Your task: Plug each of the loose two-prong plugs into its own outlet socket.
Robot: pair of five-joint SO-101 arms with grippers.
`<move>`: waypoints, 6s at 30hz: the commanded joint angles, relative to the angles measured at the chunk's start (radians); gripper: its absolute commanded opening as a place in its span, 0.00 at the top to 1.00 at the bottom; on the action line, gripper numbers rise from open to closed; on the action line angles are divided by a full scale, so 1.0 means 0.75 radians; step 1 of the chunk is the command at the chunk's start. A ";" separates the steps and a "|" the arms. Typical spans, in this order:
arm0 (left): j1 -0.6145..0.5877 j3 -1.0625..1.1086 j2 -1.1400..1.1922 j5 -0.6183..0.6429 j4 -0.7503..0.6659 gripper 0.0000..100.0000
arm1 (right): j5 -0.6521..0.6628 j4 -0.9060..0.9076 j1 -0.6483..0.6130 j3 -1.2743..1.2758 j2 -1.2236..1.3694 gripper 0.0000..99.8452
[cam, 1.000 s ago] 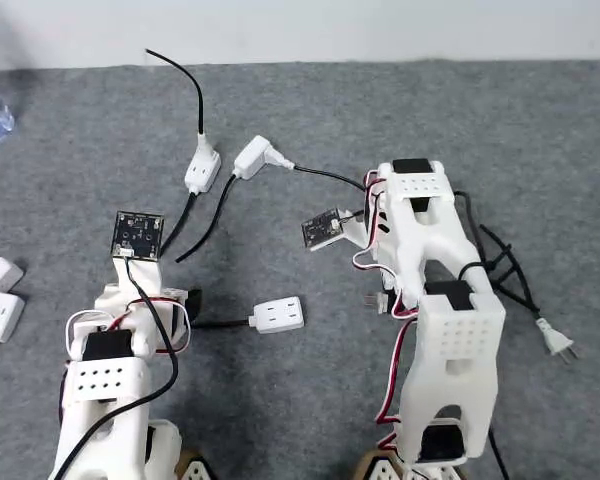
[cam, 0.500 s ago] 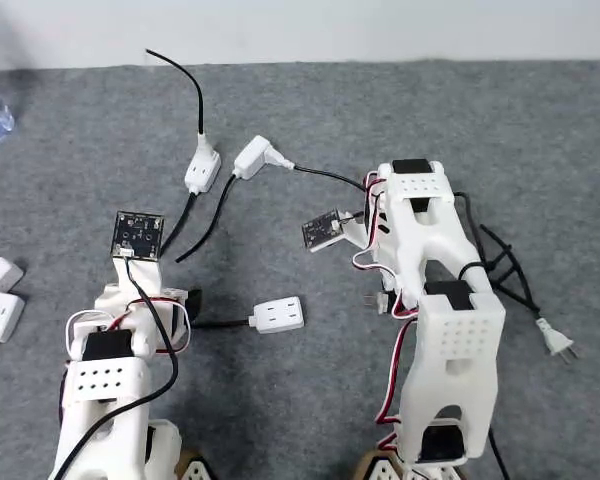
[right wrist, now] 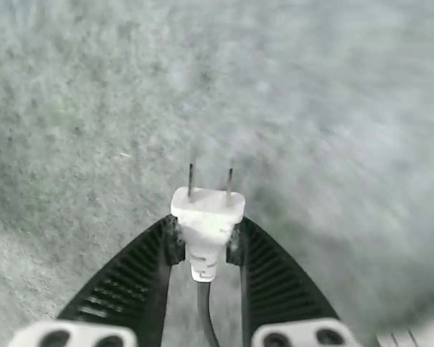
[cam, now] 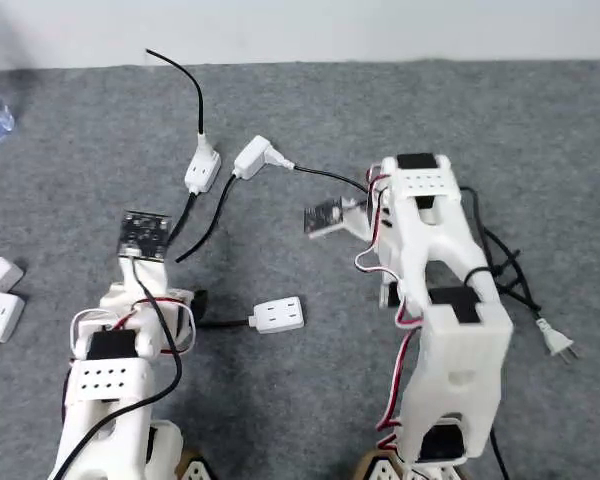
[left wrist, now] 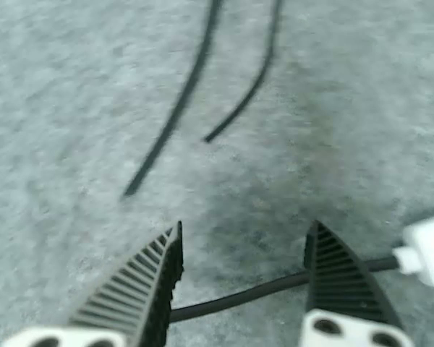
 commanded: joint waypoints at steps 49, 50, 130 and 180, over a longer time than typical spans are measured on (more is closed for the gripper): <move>0.556 -0.050 -0.796 0.802 0.119 0.74 | -1.041 0.179 -0.697 -0.119 -0.918 0.99; 0.556 -0.050 -0.788 0.798 0.119 0.74 | -1.041 0.179 -0.697 -0.106 -0.938 0.99; -0.446 0.226 -0.628 -0.014 0.235 0.74 | -0.696 -0.116 -0.615 0.094 -0.439 0.99; -0.444 0.230 -0.628 -0.043 0.231 0.74 | -0.730 -0.187 -0.811 0.329 -0.490 0.69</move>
